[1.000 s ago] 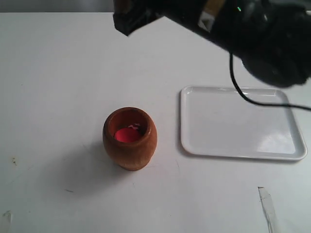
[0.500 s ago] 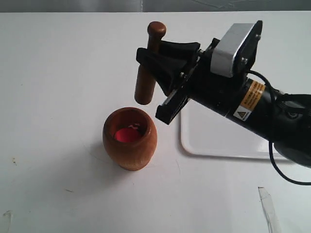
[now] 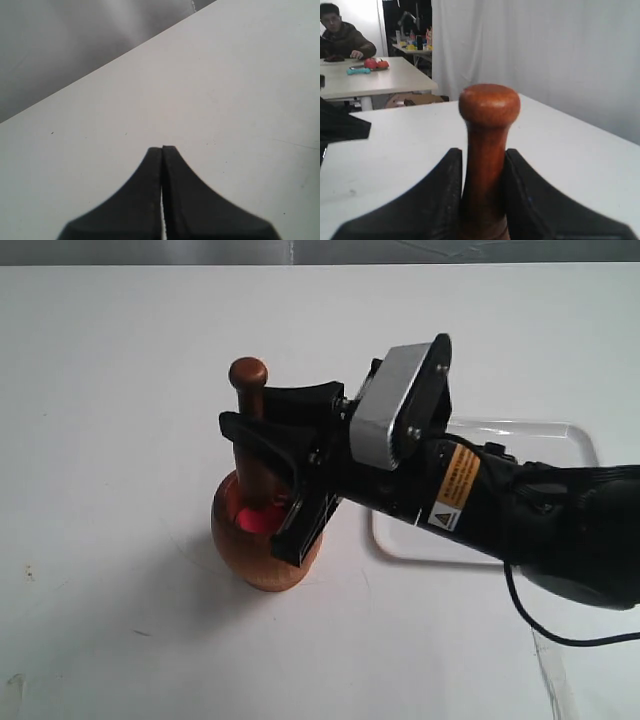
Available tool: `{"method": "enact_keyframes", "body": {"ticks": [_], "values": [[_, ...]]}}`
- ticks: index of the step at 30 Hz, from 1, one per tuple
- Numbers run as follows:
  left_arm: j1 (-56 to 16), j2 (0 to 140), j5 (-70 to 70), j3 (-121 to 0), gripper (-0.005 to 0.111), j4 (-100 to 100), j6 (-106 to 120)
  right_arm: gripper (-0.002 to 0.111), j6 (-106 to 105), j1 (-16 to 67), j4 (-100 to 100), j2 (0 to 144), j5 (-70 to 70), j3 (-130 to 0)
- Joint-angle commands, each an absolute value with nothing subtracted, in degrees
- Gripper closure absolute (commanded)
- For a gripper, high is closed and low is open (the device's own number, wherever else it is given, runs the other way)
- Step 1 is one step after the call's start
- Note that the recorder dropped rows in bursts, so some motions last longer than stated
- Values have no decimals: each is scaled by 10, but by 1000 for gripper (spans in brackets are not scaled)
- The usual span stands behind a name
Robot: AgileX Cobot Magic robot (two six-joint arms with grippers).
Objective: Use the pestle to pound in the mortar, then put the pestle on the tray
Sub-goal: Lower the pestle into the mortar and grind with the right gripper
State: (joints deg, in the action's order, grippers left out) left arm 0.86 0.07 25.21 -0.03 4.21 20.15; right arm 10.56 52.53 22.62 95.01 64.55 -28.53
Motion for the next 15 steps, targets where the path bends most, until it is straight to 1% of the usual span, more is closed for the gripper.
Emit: {"method": "enact_keyframes", "body": {"ticks": [1, 6, 10, 12, 15], "values": [[4, 0, 250, 0, 107, 38, 197, 108, 65, 527, 193, 1006, 642, -288], [4, 0, 250, 0, 107, 38, 197, 108, 86, 527, 175, 1062, 651, -288], [4, 0, 250, 0, 107, 38, 197, 108, 76, 527, 185, 1064, 700, -288], [4, 0, 250, 0, 107, 38, 197, 108, 49, 527, 179, 1040, 700, -288], [4, 0, 250, 0, 107, 38, 197, 108, 38, 526, 165, 966, 700, -302]]}}
